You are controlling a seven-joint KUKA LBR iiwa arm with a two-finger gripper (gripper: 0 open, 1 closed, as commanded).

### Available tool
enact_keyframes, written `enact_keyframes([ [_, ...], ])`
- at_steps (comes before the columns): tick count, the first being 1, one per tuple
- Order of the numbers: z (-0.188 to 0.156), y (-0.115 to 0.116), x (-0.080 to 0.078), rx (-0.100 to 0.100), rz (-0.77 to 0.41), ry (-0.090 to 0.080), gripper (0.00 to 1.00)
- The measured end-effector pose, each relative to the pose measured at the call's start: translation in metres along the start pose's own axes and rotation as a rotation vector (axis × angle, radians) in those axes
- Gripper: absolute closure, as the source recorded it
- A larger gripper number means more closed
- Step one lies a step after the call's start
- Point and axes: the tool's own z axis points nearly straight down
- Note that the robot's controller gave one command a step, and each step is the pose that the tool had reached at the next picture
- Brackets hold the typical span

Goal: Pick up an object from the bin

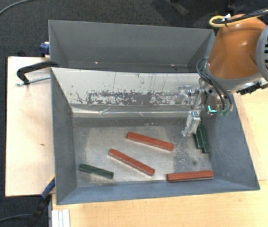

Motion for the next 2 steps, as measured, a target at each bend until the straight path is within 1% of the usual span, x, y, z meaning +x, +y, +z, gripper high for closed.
enact_keyframes([
  [1, 0.105, 0.026, -0.001, -0.001, 0.398, -0.001, 0.00],
  [2, 0.122, 0.063, 0.000, -0.001, 0.715, -0.003, 0.00],
])
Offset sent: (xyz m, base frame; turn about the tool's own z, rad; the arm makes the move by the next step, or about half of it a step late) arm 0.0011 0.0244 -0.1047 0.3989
